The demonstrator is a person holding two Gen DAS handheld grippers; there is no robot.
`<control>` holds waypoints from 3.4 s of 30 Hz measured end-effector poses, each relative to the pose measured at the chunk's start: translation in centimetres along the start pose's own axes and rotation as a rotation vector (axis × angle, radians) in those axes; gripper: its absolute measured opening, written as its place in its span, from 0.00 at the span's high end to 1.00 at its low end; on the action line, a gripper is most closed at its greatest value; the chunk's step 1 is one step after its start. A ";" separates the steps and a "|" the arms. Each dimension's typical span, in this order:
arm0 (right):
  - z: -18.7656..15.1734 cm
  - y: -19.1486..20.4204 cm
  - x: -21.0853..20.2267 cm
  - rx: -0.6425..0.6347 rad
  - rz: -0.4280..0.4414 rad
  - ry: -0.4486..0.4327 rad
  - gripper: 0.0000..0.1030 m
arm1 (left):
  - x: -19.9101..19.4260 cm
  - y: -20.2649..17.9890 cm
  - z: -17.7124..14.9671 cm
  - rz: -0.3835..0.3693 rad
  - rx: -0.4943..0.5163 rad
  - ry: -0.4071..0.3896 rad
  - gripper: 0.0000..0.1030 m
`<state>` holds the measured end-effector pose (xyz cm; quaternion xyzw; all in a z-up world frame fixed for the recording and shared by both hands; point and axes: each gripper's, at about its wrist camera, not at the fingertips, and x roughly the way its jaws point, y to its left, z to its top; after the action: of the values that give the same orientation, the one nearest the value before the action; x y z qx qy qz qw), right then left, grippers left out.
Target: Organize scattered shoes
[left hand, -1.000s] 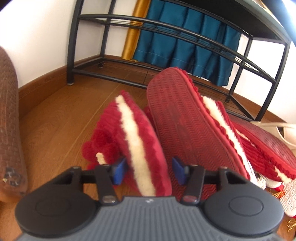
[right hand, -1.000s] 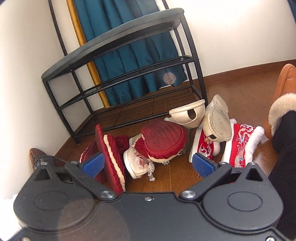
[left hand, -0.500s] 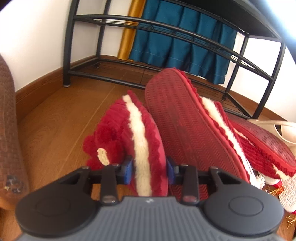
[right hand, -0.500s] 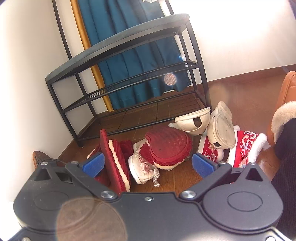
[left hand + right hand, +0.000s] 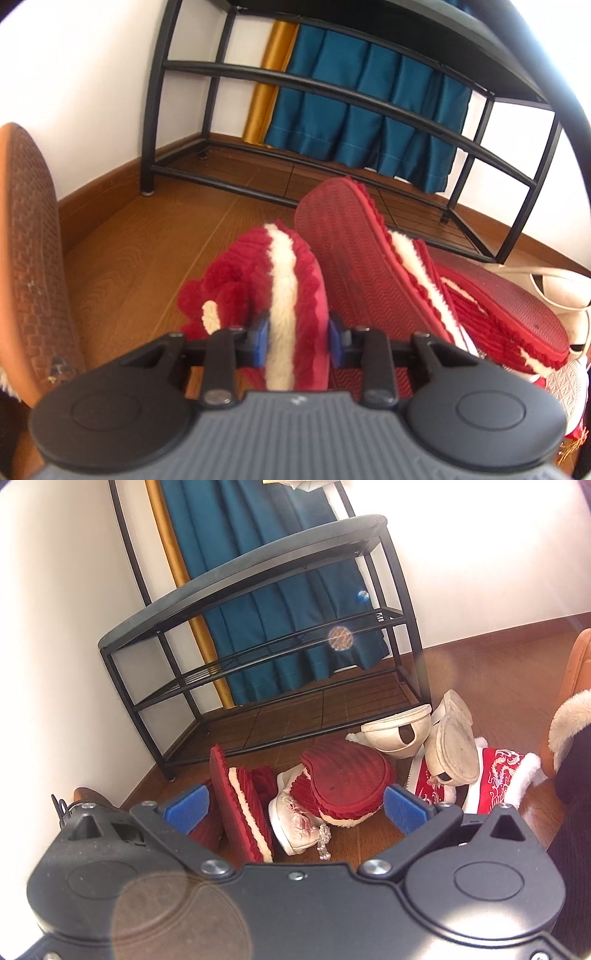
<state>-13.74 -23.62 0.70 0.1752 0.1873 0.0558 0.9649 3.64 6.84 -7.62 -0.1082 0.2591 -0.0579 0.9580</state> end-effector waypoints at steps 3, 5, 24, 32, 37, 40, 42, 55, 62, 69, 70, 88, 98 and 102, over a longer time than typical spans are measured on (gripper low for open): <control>0.3 0.2 -0.5 0.001 0.005 -0.013 0.00 | -1.0 -0.5 1.0 -0.018 0.002 -0.014 0.72; 0.5 0.4 -0.8 0.002 0.008 -0.022 0.00 | -1.7 -0.8 1.9 -0.028 0.002 -0.021 0.72; 4.1 1.3 -8.6 0.051 0.028 -0.150 0.00 | -10.3 -4.4 6.6 -0.148 0.039 -0.013 0.74; 5.2 1.4 -15.1 0.035 -0.026 -0.232 0.00 | -13.3 -10.8 6.8 -0.281 0.127 -0.008 0.75; 4.9 0.1 -16.6 0.057 -0.050 -0.236 0.00 | -14.9 -15.6 4.0 -0.340 0.179 -0.006 0.75; 4.7 -0.7 -17.5 0.070 -0.065 -0.239 0.00 | -15.8 -18.2 -0.3 -0.364 0.227 0.022 0.74; 4.6 -1.2 -18.1 0.079 -0.075 -0.241 0.00 | -16.1 -19.2 -3.4 -0.383 0.243 0.063 0.95; 3.6 -4.1 -18.3 0.089 -0.125 -0.154 0.00 | -16.6 -18.1 -8.7 -0.286 0.325 0.058 0.46; 0.4 -3.7 -10.9 -0.102 -0.110 0.115 0.00 | -19.7 -10.6 -4.8 -0.161 0.306 -0.088 0.32; -4.6 -0.6 -1.7 -0.309 0.039 0.389 0.00 | -24.0 -4.9 -3.9 -0.073 0.263 -0.173 0.17; -5.3 0.1 -0.9 -0.360 0.043 0.406 0.00 | -24.5 -4.3 -4.0 -0.062 0.249 -0.178 0.17; -9.5 4.6 8.1 -0.572 0.093 0.650 0.00 | -24.5 -3.3 -4.5 -0.064 0.188 -0.192 0.16; -9.2 5.2 11.8 -0.513 0.051 0.750 0.53 | -23.9 -2.2 -5.0 -0.042 0.145 -0.167 0.16; -11.4 0.8 12.1 -0.408 -0.067 0.805 0.59 | -24.1 -2.1 -5.0 -0.045 0.142 -0.178 0.15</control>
<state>-6.97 -17.23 -13.00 -0.0605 0.5382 0.1239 0.8315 -19.71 7.89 0.28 -0.0504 0.1660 -0.0878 0.9809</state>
